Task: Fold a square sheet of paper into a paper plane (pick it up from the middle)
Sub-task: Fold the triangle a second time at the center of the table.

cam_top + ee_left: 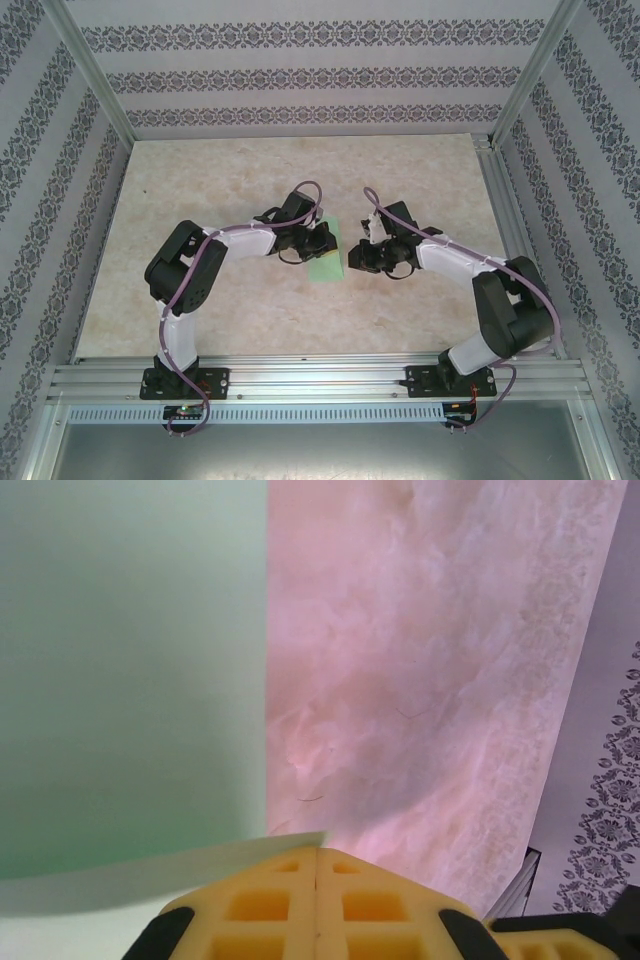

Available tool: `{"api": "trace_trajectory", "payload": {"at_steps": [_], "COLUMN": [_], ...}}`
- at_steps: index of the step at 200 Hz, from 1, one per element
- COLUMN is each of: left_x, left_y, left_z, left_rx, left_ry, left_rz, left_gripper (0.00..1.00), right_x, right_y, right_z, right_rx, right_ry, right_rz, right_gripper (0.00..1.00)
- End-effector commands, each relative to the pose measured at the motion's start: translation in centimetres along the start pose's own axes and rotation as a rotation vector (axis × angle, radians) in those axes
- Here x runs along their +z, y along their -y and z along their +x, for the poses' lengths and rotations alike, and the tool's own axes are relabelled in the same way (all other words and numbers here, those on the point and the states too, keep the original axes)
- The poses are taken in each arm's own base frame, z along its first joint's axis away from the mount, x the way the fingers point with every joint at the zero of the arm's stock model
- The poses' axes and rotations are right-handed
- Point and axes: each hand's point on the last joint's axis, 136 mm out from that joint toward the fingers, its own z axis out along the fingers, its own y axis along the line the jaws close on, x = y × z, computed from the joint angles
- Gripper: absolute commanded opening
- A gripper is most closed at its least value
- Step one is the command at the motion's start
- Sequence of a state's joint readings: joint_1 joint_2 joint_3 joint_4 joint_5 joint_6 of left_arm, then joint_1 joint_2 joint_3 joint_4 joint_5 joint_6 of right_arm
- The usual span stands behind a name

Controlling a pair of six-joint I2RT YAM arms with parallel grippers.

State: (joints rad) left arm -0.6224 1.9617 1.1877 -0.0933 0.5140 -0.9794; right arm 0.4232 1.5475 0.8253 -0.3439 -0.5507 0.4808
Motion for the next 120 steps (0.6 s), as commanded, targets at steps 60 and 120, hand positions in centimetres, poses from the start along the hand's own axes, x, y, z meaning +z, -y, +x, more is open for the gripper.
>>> {"api": "trace_trajectory", "payload": {"at_steps": [60,120], "left_x": [-3.4,-2.7], "left_y": [-0.9,-1.6], "left_z": [-2.0,-1.1], "left_rx": [0.031,0.002], "left_ry": [0.064,0.020], "left_rz": [-0.052,0.002], "left_gripper": [0.07,0.05], "right_x": [4.0,6.2], "right_y": [-2.3,0.3], "right_z": [-2.2,-1.5], "right_rx": [-0.010,0.033], "right_ry": [-0.014,-0.064], "right_rz": [-0.086,-0.029], "right_gripper": [0.13,0.12]}}
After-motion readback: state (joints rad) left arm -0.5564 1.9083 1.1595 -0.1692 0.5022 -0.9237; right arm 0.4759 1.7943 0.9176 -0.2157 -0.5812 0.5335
